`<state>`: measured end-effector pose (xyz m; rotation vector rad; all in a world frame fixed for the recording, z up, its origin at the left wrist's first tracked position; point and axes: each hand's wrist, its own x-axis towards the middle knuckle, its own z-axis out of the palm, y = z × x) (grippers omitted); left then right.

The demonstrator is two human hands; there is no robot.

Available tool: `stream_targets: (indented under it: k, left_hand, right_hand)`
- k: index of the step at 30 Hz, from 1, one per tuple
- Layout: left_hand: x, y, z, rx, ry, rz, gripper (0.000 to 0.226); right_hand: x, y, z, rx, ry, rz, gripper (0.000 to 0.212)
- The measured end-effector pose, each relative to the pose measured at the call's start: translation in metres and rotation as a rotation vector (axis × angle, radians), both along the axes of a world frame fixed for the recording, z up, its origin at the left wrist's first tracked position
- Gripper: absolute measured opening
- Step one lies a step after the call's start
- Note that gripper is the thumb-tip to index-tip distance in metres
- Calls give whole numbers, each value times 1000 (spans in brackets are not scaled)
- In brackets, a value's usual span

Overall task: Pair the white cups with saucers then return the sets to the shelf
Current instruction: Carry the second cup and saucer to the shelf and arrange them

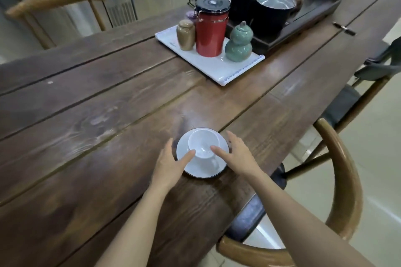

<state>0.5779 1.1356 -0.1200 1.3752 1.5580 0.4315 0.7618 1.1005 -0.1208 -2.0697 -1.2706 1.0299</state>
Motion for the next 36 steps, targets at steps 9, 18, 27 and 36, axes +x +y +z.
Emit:
stream_targets:
  k: [9,18,27,36]
  left_hand:
    - [6,14,-9,-387,-412,261,53]
    - [-29,-26,33,-250,-527,384,46]
    - [-101,-171,74,-1,-637,772,44]
    - [-191,-401,99,304,-610,1210,54]
  right_hand:
    - [-9,16,-8,-73,368,-213,34]
    - [-45,-6,21,-32,506,-95,47]
    - [-129,-87,71,30,551,292,47]
    - [-262,-251,96,-68,628,752,46]
